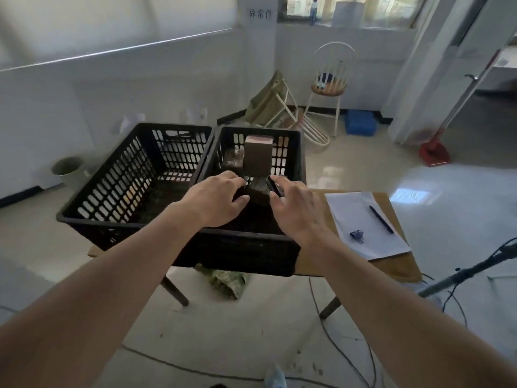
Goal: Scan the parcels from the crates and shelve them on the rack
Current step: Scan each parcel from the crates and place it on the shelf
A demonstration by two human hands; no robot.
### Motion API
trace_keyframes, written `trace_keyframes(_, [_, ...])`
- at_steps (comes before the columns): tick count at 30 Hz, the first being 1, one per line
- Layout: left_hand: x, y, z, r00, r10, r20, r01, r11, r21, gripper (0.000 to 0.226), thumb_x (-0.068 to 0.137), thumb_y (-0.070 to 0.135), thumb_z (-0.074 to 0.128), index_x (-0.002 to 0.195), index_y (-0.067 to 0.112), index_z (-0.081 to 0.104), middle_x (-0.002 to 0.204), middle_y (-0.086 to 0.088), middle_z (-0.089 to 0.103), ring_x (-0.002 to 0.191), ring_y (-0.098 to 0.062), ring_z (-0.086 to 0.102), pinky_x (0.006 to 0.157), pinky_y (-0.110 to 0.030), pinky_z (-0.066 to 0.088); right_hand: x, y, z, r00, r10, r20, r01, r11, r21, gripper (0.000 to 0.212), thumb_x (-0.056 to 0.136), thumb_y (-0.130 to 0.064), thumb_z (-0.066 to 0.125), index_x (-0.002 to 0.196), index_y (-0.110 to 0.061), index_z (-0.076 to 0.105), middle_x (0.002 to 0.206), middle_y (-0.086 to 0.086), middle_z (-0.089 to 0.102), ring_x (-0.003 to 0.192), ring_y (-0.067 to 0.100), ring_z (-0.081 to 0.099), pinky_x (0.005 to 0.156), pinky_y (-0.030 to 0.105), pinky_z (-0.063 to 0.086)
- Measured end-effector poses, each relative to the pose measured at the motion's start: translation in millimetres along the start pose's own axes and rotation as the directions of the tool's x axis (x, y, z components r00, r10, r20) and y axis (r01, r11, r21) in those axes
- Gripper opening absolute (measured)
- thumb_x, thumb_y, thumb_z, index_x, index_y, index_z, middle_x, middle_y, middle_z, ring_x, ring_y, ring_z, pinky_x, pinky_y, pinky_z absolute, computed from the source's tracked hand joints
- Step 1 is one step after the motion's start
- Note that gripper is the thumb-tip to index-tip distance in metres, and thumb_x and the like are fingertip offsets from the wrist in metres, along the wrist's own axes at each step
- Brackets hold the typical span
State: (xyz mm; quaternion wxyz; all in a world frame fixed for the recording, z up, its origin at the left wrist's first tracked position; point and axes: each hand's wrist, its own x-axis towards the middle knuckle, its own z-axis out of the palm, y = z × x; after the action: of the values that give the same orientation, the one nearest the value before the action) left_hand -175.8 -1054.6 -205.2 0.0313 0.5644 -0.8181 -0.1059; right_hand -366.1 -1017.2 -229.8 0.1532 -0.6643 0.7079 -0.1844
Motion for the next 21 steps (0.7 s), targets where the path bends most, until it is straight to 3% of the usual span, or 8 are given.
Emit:
trace_keyframes(9, [127,-31,13,0.996,-0.033,0.088,0.035,0.999,-0.027,0.057,0.105,0.050,0.051,0.155,0.023,0.047,0.159,0.005,0.043,0.141,-0.023,0.050,0.113,-0.046,0.045,123,24,19,0.999,0.028,0.038,-0.029,0.999,0.030,0.048,0.110,-0.041,0.049,0.157,-0.037,0.046,0.142,0.009,0.061,0.123,0.038,0.060,0.103,0.053,0.052])
trace_keyframes(21, [302,-96,57,0.974,0.025,0.223,-0.006,0.997,-0.083,0.052,0.105,0.050,0.049,0.150,0.023,0.051,0.147,-0.006,0.047,0.130,-0.031,0.056,0.105,-0.053,0.050,263,36,67,0.978,0.199,0.065,-0.201,0.979,0.020,0.048,0.110,-0.042,0.049,0.158,-0.039,0.045,0.143,0.009,0.062,0.126,0.038,0.059,0.106,0.054,0.051])
